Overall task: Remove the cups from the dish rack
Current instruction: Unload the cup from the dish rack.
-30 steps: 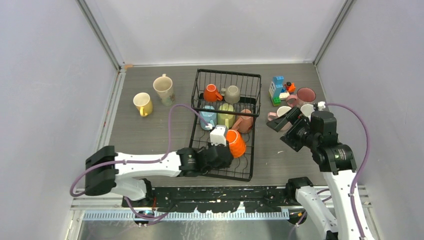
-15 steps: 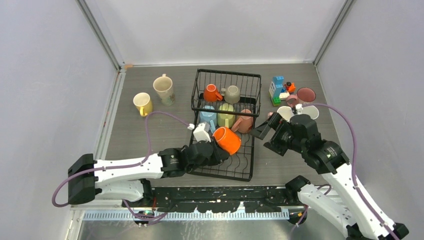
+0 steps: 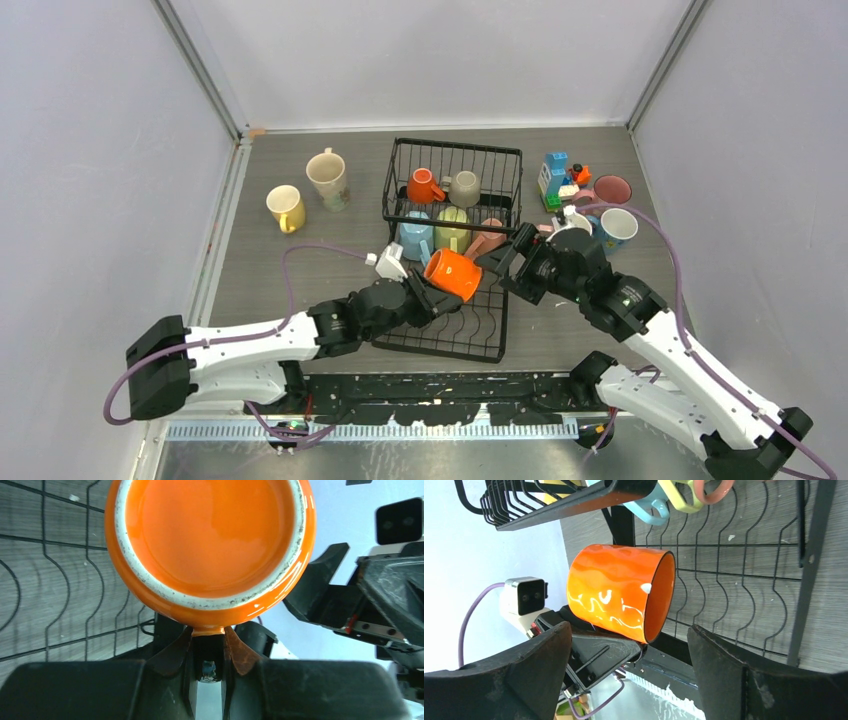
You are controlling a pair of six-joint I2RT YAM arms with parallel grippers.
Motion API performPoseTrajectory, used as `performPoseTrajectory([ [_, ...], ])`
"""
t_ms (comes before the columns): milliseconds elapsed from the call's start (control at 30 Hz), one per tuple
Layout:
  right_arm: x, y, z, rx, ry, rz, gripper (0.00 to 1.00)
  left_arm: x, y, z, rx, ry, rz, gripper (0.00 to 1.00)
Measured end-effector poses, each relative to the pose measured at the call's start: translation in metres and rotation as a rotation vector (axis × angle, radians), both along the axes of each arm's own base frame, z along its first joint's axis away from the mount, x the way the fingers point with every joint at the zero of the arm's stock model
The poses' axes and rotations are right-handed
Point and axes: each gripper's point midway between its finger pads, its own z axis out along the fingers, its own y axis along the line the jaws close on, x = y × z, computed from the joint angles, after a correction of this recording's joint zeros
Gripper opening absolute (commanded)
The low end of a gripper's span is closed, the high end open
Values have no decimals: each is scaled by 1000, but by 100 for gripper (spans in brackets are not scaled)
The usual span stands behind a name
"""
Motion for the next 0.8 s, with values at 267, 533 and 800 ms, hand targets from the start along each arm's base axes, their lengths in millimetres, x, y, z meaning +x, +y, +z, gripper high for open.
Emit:
performPoseTrajectory([
  [267,3,23,10,100,-9,41,73,-4,-3,9,-135,37,3,0],
  [533,1,39,7,174,8,62,62,-6,-10,33,-292,51,-4,0],
  [800,5,47,17,262,5,53,43,-7,-18,35,-394,91,-12,0],
])
